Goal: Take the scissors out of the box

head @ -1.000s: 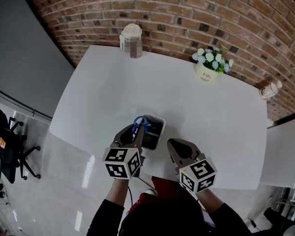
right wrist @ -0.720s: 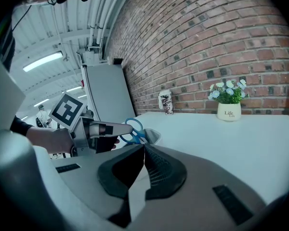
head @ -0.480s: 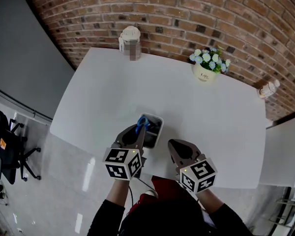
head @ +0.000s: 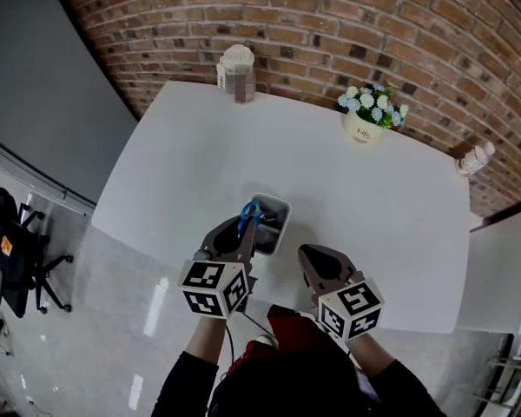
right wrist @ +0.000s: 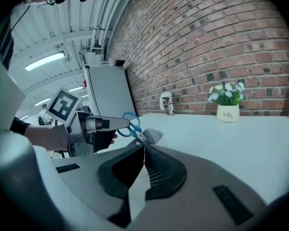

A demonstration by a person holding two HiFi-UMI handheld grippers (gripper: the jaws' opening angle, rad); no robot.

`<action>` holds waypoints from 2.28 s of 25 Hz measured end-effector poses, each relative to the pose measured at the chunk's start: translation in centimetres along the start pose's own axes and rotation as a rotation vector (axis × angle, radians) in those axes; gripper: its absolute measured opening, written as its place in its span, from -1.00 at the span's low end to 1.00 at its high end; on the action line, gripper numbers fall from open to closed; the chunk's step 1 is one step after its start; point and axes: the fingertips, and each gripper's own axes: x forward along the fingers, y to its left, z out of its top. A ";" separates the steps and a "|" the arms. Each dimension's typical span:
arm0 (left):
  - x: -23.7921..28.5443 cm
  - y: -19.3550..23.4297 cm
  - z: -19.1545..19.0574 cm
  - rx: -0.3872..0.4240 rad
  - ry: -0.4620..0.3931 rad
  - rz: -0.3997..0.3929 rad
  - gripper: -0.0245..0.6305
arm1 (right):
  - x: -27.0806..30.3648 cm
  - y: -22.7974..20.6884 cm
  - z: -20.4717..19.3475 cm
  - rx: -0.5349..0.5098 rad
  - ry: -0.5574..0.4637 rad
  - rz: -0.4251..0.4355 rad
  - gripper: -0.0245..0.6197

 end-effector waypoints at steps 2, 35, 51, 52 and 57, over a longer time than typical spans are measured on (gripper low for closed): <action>-0.4 0.0 0.3 -0.001 -0.012 0.005 -0.78 | -0.1 0.3 0.0 -0.004 0.000 0.003 -0.90; -11.0 0.9 1.9 -0.014 -0.150 0.104 -0.78 | -2.3 7.4 0.5 -0.082 -0.048 0.086 -0.90; -17.1 2.6 0.8 -0.023 -0.174 0.172 -0.78 | -2.9 11.6 0.0 -0.105 -0.066 0.124 -0.90; -17.5 2.6 0.6 -0.024 -0.175 0.176 -0.78 | -2.9 11.9 0.0 -0.108 -0.067 0.127 -0.90; -19.3 2.8 -0.2 -0.028 -0.181 0.194 -0.78 | -3.2 13.3 -0.4 -0.119 -0.069 0.142 -0.90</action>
